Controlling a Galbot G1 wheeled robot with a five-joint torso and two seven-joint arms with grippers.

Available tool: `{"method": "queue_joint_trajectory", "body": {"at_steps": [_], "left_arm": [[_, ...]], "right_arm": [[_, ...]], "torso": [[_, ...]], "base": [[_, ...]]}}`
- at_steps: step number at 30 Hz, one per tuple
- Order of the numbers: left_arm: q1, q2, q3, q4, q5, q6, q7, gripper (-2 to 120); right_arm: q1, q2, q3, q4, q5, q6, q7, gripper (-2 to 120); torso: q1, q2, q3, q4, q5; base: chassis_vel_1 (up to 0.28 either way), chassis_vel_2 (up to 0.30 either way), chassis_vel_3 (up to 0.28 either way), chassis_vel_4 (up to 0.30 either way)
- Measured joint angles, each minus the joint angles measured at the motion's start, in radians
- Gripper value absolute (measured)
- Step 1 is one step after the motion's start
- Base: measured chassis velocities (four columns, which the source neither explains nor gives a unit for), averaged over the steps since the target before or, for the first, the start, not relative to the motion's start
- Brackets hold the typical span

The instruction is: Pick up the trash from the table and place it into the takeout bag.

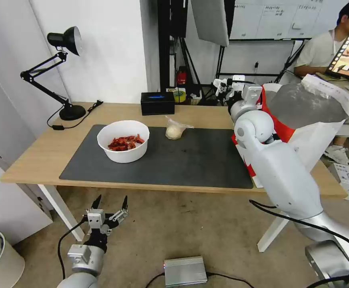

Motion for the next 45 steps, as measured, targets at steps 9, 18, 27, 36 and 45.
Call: {"method": "queue_joint_trajectory", "body": {"at_steps": [9,18,27,36,45], "left_arm": [[0.02,-0.01,-0.005,-0.002,0.011,-0.011,0.0,100],[0.022,-0.016,-0.004,0.002,0.016,-0.014,0.0,100],[0.015,-0.016,0.0,0.01,0.017,-0.015,0.0,100],[0.01,-0.015,0.002,0.018,0.017,-0.016,0.0,100],[0.007,-0.016,0.005,0.024,0.017,-0.018,0.0,100]], "right_arm": [[0.026,0.017,-0.016,-0.045,-0.001,0.025,-0.039,0],[0.061,0.029,-0.022,-0.067,0.004,0.071,-0.081,0],[0.07,0.036,-0.026,-0.081,0.015,0.089,-0.126,0],[-0.003,0.056,-0.039,-0.077,0.026,0.012,-0.099,0],[-0.025,0.082,-0.055,-0.076,0.078,-0.007,-0.09,0]], "torso": [[0.0,0.0,0.0,0.0001,0.0],[0.0,0.0,0.0,0.0001,-0.0001],[0.0,0.0,0.0,0.0,-0.0001],[0.0,0.0,0.0,-0.0001,0.0001],[0.0,0.0,0.0,0.0,0.0]], "base": [[0.0,0.0,0.0,0.0],[0.0,0.0,0.0,0.0],[0.0,0.0,0.0,0.0],[0.0,0.0,0.0,0.0],[0.0,0.0,0.0,0.0]]}}
